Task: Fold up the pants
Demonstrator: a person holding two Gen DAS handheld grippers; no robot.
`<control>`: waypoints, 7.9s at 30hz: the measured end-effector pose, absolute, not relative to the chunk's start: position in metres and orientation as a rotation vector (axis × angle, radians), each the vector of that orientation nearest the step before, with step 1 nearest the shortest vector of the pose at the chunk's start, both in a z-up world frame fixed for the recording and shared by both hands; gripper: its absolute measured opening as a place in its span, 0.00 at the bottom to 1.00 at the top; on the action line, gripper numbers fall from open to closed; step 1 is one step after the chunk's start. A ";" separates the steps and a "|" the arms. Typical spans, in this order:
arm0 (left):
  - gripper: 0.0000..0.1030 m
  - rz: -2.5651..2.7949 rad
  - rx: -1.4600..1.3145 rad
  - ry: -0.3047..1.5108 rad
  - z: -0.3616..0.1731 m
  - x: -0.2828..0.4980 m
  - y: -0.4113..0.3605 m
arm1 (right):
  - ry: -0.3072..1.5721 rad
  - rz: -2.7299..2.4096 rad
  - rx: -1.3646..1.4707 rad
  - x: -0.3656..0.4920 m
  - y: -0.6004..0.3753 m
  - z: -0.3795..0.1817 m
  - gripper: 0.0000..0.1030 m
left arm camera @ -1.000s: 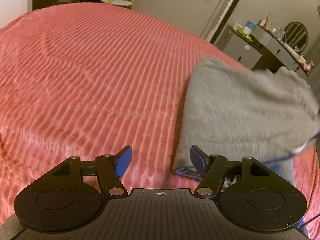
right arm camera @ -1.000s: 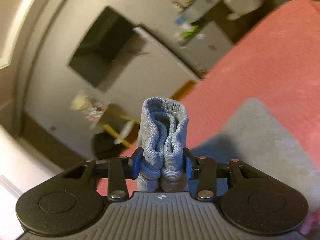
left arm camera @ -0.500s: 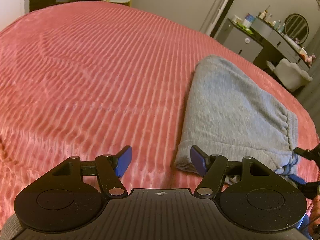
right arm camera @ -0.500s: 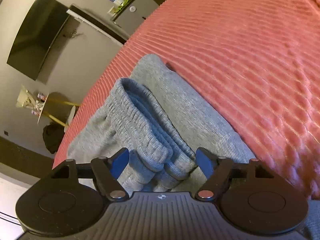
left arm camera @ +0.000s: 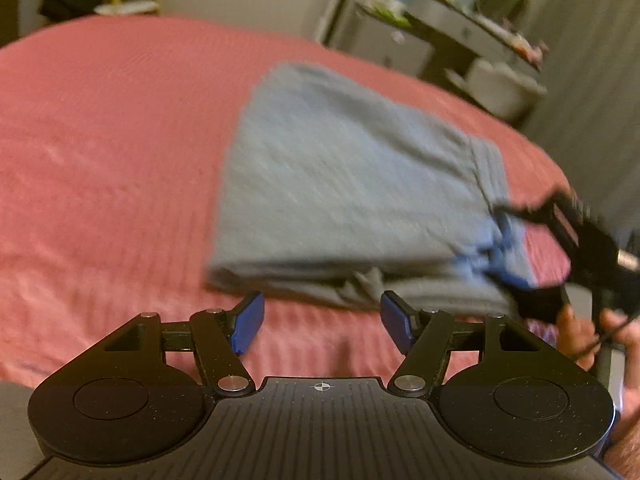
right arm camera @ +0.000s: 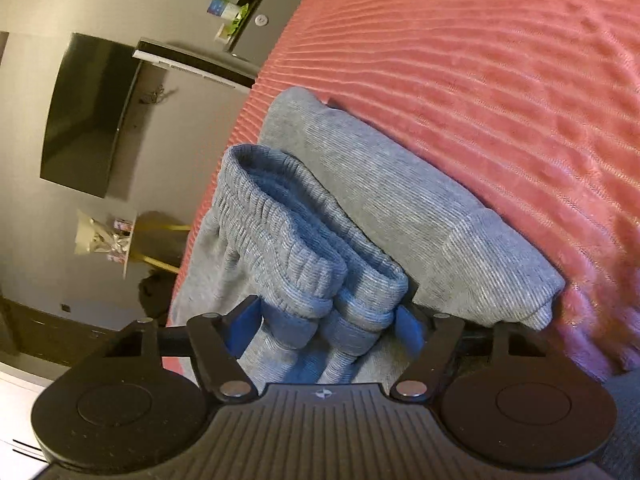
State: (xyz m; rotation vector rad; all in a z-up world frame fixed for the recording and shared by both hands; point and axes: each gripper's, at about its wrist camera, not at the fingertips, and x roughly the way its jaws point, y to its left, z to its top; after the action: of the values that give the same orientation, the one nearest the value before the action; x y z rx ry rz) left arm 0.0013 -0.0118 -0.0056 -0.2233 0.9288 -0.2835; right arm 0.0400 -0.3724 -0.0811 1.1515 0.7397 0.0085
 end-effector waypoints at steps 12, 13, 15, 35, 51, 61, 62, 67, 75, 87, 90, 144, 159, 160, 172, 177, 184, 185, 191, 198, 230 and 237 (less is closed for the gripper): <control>0.60 -0.243 -0.242 0.944 -0.030 0.026 -0.028 | 0.704 -0.010 1.156 0.033 -0.369 -0.082 0.70; 0.60 -0.233 -0.246 0.951 -0.032 0.027 -0.027 | 0.706 -0.015 1.159 0.034 -0.370 -0.083 0.69; 0.60 -0.226 -0.264 0.959 -0.034 0.029 -0.025 | 0.711 -0.024 1.146 0.034 -0.369 -0.082 0.66; 0.58 -0.219 -0.387 0.969 -0.036 0.023 -0.004 | 0.751 -0.017 0.992 0.071 -0.347 -0.057 0.53; 0.56 -0.017 -0.607 0.941 -0.035 0.014 0.034 | 0.466 0.146 0.950 0.035 -0.341 0.051 0.44; 0.47 -0.027 -0.518 0.846 -0.022 0.006 0.029 | 0.484 0.097 0.992 0.019 -0.366 0.036 0.44; 0.47 -0.030 -0.510 0.841 -0.020 0.004 0.027 | 0.485 0.092 0.989 0.018 -0.367 0.035 0.44; 0.43 -0.045 -0.489 0.829 -0.016 0.003 0.022 | 0.523 0.058 0.997 0.022 -0.375 0.020 0.44; 0.42 -0.063 -0.457 0.832 -0.016 0.003 0.016 | 0.583 -0.016 0.885 0.020 -0.381 0.001 0.45; 0.55 -0.045 -0.481 0.873 -0.022 0.006 0.016 | 0.559 -0.147 0.701 0.007 -0.380 0.013 0.58; 0.58 -0.043 -0.468 0.873 -0.022 0.006 0.014 | 0.550 -0.088 0.558 0.013 -0.354 0.018 0.46; 0.75 -0.079 -0.089 0.912 -0.007 0.035 -0.016 | 0.700 -0.023 0.068 0.028 -0.257 0.000 0.85; 0.82 -0.073 -0.056 0.923 -0.013 0.028 -0.010 | 0.810 -0.053 -0.145 0.026 -0.236 0.001 0.89; 0.83 -0.071 -0.070 0.929 -0.013 0.029 -0.008 | 0.803 -0.047 -0.097 0.022 -0.245 0.004 0.89; 0.85 -0.047 -0.225 0.955 -0.019 0.032 0.006 | 0.815 -0.124 0.627 -0.005 -0.385 -0.020 0.89; 0.86 -0.042 -0.229 0.947 -0.020 0.033 0.007 | 0.826 -0.057 0.785 -0.011 -0.408 -0.038 0.89; 0.79 -0.073 -0.318 0.900 -0.005 0.041 0.024 | 0.842 0.069 0.940 0.008 -0.428 -0.057 0.89; 0.79 -0.077 -0.346 0.889 -0.001 0.045 0.030 | 0.845 0.078 0.951 0.012 -0.432 -0.057 0.89; 0.80 -0.184 -0.377 0.984 -0.005 0.103 0.036 | 0.903 0.189 0.965 0.055 -0.439 -0.067 0.94; 0.88 -0.363 -0.423 1.092 -0.035 0.159 0.021 | 0.969 0.306 0.946 0.096 -0.427 -0.069 0.96; 0.24 -0.467 -0.334 0.880 0.025 0.199 -0.016 | 0.851 0.253 0.604 0.148 -0.360 0.017 0.54; 0.47 -0.198 -0.215 0.830 0.041 0.219 -0.021 | 0.822 0.049 0.617 0.179 -0.376 0.028 0.81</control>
State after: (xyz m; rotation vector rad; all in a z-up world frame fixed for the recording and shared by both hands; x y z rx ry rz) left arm 0.2187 -0.0211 0.0414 -0.2154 0.8304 -0.1983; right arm 0.1787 -0.3757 0.0278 0.6172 0.8224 0.0495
